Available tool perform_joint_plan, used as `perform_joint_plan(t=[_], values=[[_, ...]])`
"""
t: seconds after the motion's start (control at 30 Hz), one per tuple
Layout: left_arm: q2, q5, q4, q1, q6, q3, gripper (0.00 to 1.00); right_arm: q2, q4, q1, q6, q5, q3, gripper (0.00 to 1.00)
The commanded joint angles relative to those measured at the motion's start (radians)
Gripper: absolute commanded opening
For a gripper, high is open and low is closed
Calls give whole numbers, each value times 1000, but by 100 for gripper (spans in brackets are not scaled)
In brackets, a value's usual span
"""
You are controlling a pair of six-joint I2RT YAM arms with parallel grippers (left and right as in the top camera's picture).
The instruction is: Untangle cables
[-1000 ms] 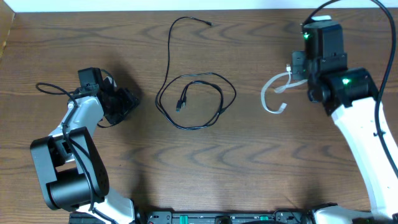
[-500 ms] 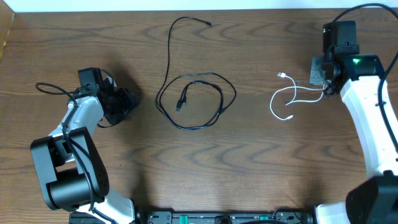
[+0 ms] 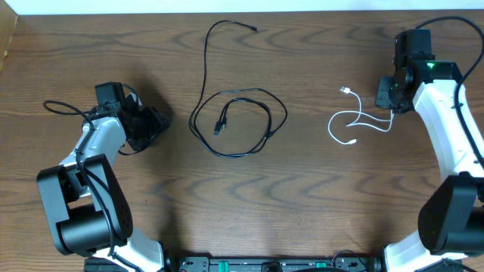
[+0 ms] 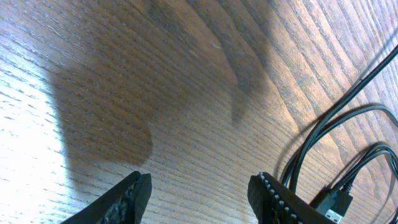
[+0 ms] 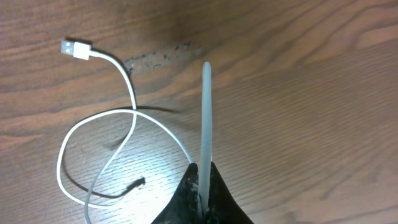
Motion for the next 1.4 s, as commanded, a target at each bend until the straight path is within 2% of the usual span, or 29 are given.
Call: perform_joint_plan(t=[0.0, 0.17, 0.2, 0.23, 0.3, 0.37, 0.5, 0.57, 0.63, 0.77, 0.93, 1.13, 1.37], values=[[-17, -12, -6, 3, -10, 14, 56, 35, 6, -4, 43, -33, -17, 1], [-17, -12, -6, 3, -10, 14, 56, 70, 16, -4, 56, -85, -25, 1], [-17, -12, -6, 3, -10, 14, 56, 75, 18, -4, 56, -101, -26, 4], [-17, -12, -6, 3, -10, 14, 56, 85, 21, -4, 56, -117, -26, 13], [-17, -12, -6, 3, -10, 14, 56, 95, 27, -4, 56, -145, -27, 23], [-17, -12, -6, 3, -10, 14, 56, 101, 34, -4, 56, -165, -27, 44], [-17, -12, -6, 3, -10, 14, 56, 106, 39, -2, 56, -204, -27, 73], [-17, -12, -6, 3, -10, 14, 56, 106, 41, -2, 56, -235, -27, 85], [-17, -12, -6, 3, -10, 14, 56, 106, 42, -2, 56, -269, -28, 92], [-17, -7, -6, 3, -10, 14, 56, 106, 42, -1, 55, -354, -28, 98], [-17, -5, -6, 2, -10, 14, 56, 106, 41, 3, 53, -378, -29, 99], [-17, -5, -6, 3, -10, 14, 56, 106, 44, 19, -96, -509, -31, 99], [-17, -5, -6, 3, -10, 14, 56, 106, 42, 45, -123, -516, -33, 99]])
